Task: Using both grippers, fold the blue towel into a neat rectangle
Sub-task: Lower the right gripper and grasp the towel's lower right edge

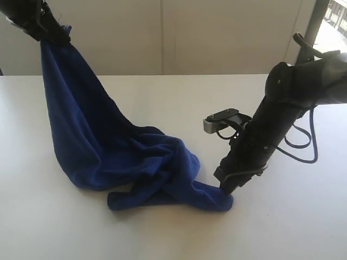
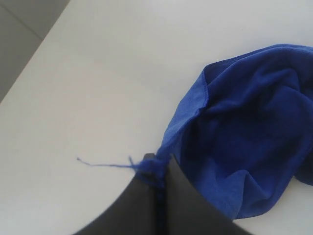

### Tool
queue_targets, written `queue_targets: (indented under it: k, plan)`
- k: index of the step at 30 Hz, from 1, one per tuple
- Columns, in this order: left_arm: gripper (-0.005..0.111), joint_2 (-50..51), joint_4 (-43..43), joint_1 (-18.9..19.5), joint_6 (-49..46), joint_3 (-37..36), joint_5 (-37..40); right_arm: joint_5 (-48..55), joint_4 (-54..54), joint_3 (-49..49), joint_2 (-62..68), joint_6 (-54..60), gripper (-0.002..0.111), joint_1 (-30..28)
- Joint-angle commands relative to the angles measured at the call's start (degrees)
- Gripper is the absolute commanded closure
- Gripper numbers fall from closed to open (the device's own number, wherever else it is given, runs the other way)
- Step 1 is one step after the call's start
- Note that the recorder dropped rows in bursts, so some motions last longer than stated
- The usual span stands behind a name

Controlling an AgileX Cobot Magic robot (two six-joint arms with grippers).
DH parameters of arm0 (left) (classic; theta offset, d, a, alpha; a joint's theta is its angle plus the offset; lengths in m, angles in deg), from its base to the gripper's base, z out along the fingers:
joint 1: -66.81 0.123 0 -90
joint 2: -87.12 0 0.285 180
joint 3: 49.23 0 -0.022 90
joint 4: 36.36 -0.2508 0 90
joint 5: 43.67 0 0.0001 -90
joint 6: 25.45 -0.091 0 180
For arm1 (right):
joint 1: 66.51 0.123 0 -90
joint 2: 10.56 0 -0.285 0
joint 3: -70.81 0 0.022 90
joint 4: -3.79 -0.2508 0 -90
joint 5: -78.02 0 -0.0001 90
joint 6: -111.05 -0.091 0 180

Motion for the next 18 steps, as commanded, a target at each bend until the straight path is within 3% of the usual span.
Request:
queue_targets:
  k: [1,18]
  plan:
    - [0.107,-0.25,1.17,0.19,-0.25,-0.24,5.07,-1.32,1.39,-0.23,-0.1,-0.73,0.066,0.93]
    - [0.107,-0.25,1.45,0.19,-0.39,-0.24,5.07,-4.01,7.14,-0.01,2.02,-6.81,0.066,4.94]
